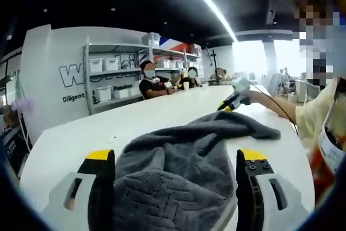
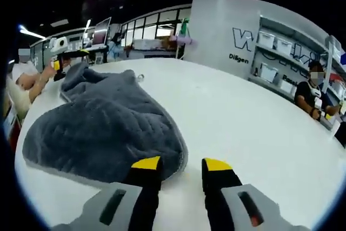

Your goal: Fold the towel on the table until its edges align and the towel forms a compact rectangular stack.

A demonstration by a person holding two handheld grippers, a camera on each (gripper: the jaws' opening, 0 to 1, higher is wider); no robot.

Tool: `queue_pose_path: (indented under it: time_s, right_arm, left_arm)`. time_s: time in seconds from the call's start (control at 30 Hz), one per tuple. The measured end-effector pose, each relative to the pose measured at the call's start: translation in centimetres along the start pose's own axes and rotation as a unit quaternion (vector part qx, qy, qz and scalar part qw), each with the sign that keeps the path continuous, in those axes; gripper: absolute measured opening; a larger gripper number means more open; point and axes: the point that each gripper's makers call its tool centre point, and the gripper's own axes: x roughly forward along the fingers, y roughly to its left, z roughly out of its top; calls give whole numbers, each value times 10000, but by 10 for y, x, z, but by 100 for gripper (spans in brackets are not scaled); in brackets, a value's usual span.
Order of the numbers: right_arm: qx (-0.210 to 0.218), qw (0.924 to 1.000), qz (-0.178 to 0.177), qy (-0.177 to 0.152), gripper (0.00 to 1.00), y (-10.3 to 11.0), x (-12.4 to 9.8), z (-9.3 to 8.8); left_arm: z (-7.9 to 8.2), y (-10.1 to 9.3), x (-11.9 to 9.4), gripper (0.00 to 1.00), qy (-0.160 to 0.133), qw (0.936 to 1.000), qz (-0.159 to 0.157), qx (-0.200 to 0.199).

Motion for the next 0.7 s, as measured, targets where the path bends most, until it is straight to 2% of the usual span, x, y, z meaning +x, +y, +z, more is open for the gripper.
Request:
queue_pose_path:
  time_s: [0.13,0.3,0.37,0.5,0.7]
  right_arm:
    - [3,10000,87,14,23,6,2,-1]
    - [-63,10000,-22,17,1,3,2,1]
    - [-88,9999,-99,12,1,0,1,2]
    - [-542,9970,-541,104,0,-11,0,3]
    - [-1120,9858,-1251,-32,0,-25,-9,23]
  left_arm:
    - [-1,1,0,91,21,10000,18,16]
    - [-2,0,1,91,34,10000,10,13]
    - [-2,0,1,91,53,10000,13,13]
    - [-3,1,1,91,74,10000,17,8]
    - [-4,2,1,91,101,9999,12,1]
